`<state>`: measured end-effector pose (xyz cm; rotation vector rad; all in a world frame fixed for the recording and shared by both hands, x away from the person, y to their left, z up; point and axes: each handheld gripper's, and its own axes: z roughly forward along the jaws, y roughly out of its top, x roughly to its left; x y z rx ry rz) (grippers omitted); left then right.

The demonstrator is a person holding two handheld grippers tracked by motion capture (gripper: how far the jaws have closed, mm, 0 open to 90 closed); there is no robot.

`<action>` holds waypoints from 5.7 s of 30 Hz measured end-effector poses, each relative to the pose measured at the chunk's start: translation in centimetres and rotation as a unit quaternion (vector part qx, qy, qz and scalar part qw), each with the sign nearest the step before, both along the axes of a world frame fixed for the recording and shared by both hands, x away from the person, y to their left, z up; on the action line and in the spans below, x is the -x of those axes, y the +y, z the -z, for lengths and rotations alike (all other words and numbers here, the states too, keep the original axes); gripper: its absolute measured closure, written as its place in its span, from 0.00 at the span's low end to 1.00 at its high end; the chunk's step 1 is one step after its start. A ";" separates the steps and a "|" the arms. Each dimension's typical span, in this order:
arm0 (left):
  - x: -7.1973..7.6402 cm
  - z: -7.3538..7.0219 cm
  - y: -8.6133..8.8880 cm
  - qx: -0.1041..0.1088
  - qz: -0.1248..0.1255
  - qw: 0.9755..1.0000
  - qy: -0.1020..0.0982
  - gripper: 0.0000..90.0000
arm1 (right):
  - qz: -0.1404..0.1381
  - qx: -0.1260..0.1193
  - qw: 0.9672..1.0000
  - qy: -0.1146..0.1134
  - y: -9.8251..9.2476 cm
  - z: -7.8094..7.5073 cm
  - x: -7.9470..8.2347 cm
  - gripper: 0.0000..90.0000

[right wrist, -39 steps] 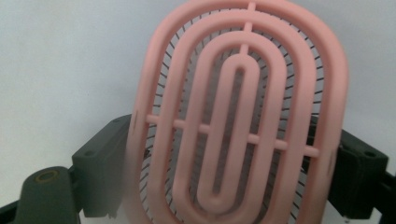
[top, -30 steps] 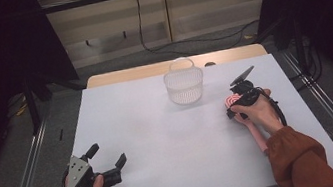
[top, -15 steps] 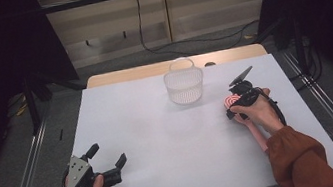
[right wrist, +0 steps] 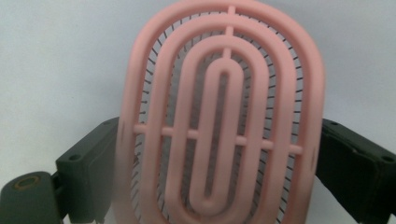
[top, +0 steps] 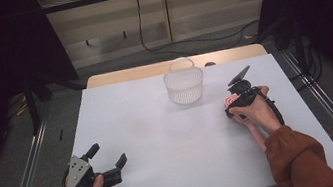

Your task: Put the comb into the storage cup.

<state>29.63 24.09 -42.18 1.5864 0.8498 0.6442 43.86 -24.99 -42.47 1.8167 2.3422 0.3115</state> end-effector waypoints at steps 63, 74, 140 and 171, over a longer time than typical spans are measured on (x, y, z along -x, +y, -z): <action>0.0 0.0 0.0 -0.003 0.000 1.000 0.002 0.02 | -0.019 -0.036 0.997 -0.066 -0.4 -5.1 1.4 0.22; 0.0 0.0 0.0 -0.002 -0.001 1.000 0.002 0.02 | -0.009 -0.053 0.994 -0.091 -0.9 -6.7 1.6 0.22; 0.0 0.0 0.0 0.000 -0.001 1.000 -0.001 0.02 | -0.036 -0.144 0.936 -0.320 -0.3 -11.1 3.3 0.22; 0.1 0.0 0.1 0.000 0.000 1.000 -0.001 0.02 | -0.054 -0.202 0.874 -0.438 0.8 -12.0 3.3 0.21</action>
